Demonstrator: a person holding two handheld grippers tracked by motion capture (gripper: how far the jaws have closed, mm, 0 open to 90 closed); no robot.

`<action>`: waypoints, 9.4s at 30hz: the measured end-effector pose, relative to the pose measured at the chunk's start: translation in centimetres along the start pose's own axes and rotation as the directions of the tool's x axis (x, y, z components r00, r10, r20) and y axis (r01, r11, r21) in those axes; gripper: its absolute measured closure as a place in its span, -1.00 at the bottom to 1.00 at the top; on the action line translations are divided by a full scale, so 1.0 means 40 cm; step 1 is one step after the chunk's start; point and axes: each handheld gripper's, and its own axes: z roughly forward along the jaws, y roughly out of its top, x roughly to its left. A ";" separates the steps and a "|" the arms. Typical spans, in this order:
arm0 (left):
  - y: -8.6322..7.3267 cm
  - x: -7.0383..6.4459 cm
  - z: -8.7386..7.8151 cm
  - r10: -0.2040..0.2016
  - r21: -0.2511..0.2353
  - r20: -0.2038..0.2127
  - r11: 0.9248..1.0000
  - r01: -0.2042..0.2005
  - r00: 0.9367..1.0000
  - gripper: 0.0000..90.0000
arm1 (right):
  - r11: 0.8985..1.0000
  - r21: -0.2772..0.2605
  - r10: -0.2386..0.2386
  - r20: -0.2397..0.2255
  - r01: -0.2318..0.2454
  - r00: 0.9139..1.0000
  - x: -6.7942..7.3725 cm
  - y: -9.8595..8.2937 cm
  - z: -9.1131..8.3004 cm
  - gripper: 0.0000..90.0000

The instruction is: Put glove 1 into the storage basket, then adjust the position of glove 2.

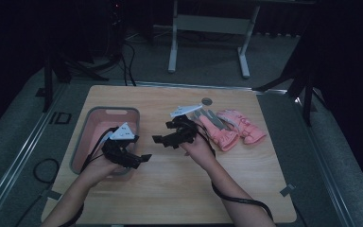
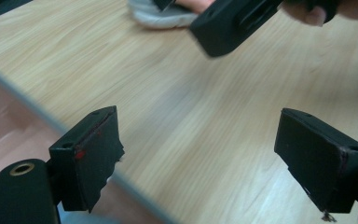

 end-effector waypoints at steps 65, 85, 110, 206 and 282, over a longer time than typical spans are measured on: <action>-0.098 -0.215 0.265 0.017 -0.131 0.134 0.991 0.000 0.991 -0.96 | 0.985 0.129 0.059 0.383 -0.117 0.922 -0.459 -0.235 -0.162 0.29; -0.109 -0.220 0.269 0.033 -0.120 0.123 0.993 -0.018 0.992 -0.96 | 0.985 0.127 0.043 0.455 -0.113 0.889 -0.397 -0.235 -0.144 0.94; -0.127 -0.224 0.270 0.037 -0.111 0.045 0.993 -0.032 0.998 -0.96 | 0.902 -0.266 0.430 0.517 -0.339 0.740 -0.117 -0.216 -0.202 0.95; -0.151 -0.231 0.257 0.028 -0.096 0.026 0.995 -0.026 0.999 -0.96 | 0.963 0.030 0.228 0.447 -0.270 0.865 -0.558 -0.328 -0.374 0.99; -0.160 -0.236 0.257 0.035 -0.112 0.026 0.993 -0.031 0.999 -0.96 | 0.976 -0.043 0.208 0.474 -0.213 0.856 -0.269 -0.443 -0.507 0.19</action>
